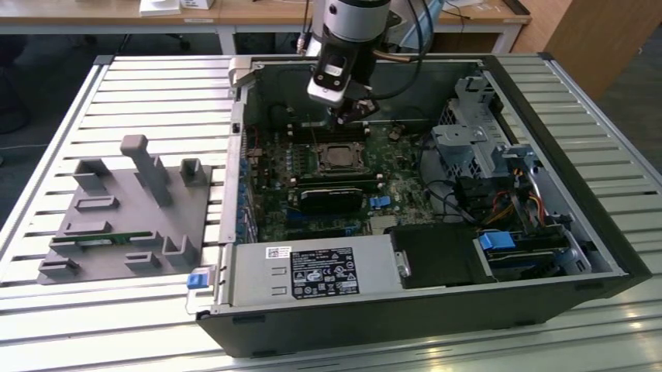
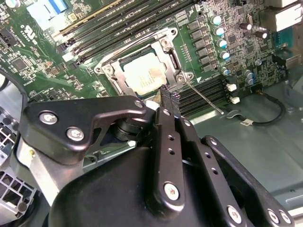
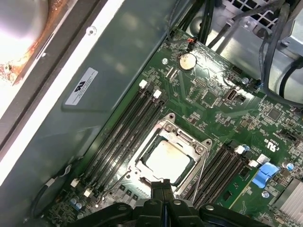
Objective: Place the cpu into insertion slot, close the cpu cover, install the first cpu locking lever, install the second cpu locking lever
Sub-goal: 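Install the first cpu locking lever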
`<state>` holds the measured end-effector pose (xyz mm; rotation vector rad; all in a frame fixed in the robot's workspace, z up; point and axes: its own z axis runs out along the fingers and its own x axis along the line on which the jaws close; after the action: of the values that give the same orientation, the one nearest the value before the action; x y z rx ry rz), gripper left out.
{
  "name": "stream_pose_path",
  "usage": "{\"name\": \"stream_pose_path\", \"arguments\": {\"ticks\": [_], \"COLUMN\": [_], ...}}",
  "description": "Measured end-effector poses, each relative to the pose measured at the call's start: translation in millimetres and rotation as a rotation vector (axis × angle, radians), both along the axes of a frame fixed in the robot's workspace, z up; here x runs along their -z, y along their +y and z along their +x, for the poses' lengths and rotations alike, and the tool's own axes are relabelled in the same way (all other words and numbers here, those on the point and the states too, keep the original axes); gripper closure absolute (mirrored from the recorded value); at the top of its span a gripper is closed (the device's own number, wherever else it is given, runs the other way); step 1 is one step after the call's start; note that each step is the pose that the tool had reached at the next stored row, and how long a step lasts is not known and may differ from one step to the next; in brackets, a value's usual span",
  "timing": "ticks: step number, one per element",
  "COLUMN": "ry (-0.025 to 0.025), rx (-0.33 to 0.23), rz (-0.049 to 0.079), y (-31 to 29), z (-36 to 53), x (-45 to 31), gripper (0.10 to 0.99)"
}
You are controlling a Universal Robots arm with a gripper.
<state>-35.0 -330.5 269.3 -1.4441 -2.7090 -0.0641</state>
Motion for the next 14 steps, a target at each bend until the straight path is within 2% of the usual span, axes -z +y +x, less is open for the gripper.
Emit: {"name": "stream_pose_path", "arguments": {"ticks": [14], "ry": [0.0000], "rx": [-0.046], "rz": [0.000], "y": [0.0], "z": [0.0], "x": [0.0], "gripper": [0.980]}}
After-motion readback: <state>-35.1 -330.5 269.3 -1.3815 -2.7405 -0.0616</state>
